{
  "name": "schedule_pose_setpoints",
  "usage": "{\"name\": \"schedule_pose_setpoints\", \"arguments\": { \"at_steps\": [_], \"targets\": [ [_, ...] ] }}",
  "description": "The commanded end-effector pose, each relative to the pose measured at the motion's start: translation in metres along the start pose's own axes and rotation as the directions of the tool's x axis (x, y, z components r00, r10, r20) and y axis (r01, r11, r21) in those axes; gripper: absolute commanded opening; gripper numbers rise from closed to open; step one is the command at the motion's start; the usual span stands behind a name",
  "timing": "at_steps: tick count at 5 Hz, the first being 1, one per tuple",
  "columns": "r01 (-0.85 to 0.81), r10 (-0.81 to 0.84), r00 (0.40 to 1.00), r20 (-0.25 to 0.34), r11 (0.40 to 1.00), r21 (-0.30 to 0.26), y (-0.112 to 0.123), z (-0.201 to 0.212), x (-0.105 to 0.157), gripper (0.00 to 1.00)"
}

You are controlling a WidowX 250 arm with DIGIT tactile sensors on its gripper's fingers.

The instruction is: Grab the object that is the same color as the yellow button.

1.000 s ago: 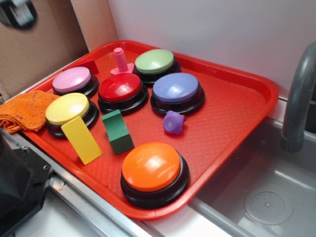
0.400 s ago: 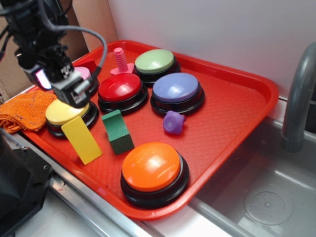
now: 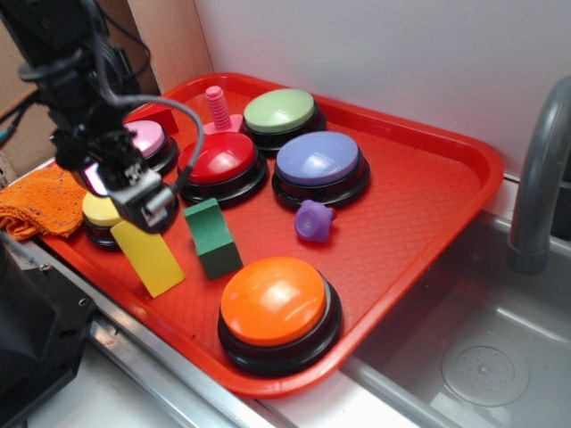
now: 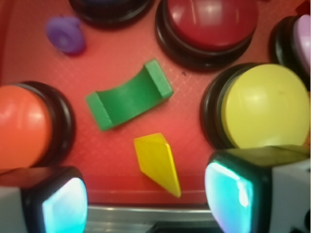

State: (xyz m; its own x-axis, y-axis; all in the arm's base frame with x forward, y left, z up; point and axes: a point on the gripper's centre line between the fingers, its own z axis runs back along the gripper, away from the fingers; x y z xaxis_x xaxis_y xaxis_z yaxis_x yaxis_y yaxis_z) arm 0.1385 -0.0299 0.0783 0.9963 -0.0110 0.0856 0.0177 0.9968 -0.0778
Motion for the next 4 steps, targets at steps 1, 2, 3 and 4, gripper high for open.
{"name": "schedule_pose_setpoints", "arguments": {
  "at_steps": [1,2,3,4],
  "targets": [
    [0.023,-0.023,0.999,0.026,1.000,0.012,0.001,-0.020,0.007,1.00],
    [0.020,-0.020,1.000,0.008,0.999,0.027,0.001,-0.026,0.006,0.95],
    [0.023,-0.022,1.000,-0.005,0.999,0.043,0.000,-0.029,0.006,0.17],
    [0.041,-0.041,0.999,-0.010,0.998,0.042,-0.002,-0.033,0.007,0.00]
  ]
}}
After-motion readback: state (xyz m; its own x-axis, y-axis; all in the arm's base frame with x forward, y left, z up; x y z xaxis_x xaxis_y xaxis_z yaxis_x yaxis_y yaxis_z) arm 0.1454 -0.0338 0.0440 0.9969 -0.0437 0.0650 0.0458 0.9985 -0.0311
